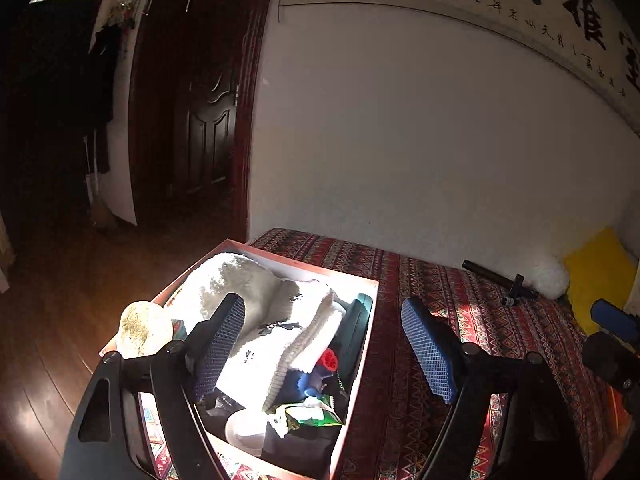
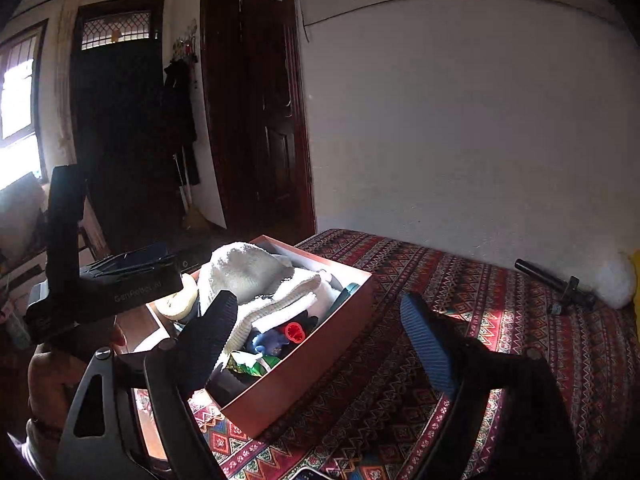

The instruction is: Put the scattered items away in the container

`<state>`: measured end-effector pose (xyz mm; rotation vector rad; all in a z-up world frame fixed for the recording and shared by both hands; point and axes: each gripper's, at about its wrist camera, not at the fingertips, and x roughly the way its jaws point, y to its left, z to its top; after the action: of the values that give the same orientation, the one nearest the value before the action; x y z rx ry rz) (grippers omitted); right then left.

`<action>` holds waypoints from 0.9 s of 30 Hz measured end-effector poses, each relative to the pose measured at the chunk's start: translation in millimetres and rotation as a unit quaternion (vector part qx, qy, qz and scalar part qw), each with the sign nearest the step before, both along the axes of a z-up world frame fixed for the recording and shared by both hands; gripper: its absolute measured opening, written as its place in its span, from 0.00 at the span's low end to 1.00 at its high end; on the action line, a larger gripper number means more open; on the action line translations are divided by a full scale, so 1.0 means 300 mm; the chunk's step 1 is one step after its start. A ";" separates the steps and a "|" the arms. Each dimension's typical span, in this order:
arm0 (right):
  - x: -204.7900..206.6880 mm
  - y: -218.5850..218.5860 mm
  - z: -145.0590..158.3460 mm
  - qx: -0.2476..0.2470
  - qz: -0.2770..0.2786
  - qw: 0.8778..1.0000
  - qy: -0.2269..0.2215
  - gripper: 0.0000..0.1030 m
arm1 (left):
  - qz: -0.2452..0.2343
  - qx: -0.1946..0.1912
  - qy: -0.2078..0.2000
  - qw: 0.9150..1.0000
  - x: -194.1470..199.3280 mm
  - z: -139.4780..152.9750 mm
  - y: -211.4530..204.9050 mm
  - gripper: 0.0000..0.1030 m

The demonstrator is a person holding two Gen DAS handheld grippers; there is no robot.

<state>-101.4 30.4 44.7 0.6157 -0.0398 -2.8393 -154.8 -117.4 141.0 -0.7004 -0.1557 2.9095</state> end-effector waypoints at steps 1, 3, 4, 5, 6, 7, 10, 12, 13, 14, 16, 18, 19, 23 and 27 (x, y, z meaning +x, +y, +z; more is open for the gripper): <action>0.034 0.031 0.008 -0.006 -0.008 1.000 0.005 0.82 | -0.010 -0.008 0.004 1.000 0.021 0.009 0.039 0.78; 0.089 0.097 0.023 -0.014 -0.027 0.999 0.012 0.82 | -0.031 -0.026 0.013 0.999 0.066 0.028 0.120 0.78; 0.115 0.126 0.027 -0.019 -0.037 0.999 0.016 0.82 | -0.040 -0.035 0.018 0.998 0.088 0.035 0.161 0.78; 0.137 0.155 0.027 -0.025 -0.046 0.998 0.018 0.82 | -0.050 -0.043 0.022 0.998 0.109 0.041 0.202 0.79; 0.158 0.185 0.027 -0.033 -0.053 0.998 0.018 0.83 | -0.061 -0.052 0.025 0.996 0.131 0.042 0.246 0.79; 0.182 0.214 0.029 -0.040 -0.061 0.997 0.019 0.83 | -0.072 -0.061 0.027 0.995 0.152 0.041 0.289 0.79; 0.264 0.300 0.034 -0.056 -0.088 0.994 0.018 0.83 | -0.088 -0.078 0.024 0.993 0.219 0.038 0.428 0.95; 0.320 0.354 0.027 -0.068 -0.111 0.991 0.020 0.83 | -0.113 -0.076 0.020 0.991 0.270 0.025 0.519 1.00; 0.349 0.385 0.022 -0.076 -0.123 0.989 0.021 0.84 | -0.129 -0.073 0.017 0.989 0.296 0.018 0.562 1.00; 0.376 0.414 0.016 -0.083 -0.134 0.987 0.021 0.86 | -0.144 -0.069 0.014 0.987 0.323 0.011 0.604 1.00; 0.423 0.468 -0.001 -0.098 -0.158 0.982 0.019 0.92 | -0.155 -0.069 0.007 0.985 0.361 -0.003 0.683 1.00; 0.452 0.515 -0.026 -0.110 -0.175 0.978 0.012 0.92 | -0.149 -0.089 0.008 0.985 0.397 -0.020 0.753 1.00; 0.460 0.532 -0.037 -0.113 -0.182 0.977 0.005 0.92 | -0.147 -0.101 0.013 0.984 0.412 -0.026 0.780 1.00; 0.481 0.579 -0.073 -0.112 -0.204 0.972 -0.013 0.92 | -0.163 -0.110 0.015 0.980 0.441 -0.051 0.839 1.00; 0.480 0.597 -0.100 -0.105 -0.217 0.970 -0.021 0.92 | -0.159 -0.090 0.018 0.983 0.447 -0.082 0.843 1.00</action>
<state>42.6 209.4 14.8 0.6903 -0.5393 -3.1720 -20.8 135.6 116.5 -0.6321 0.2080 2.6471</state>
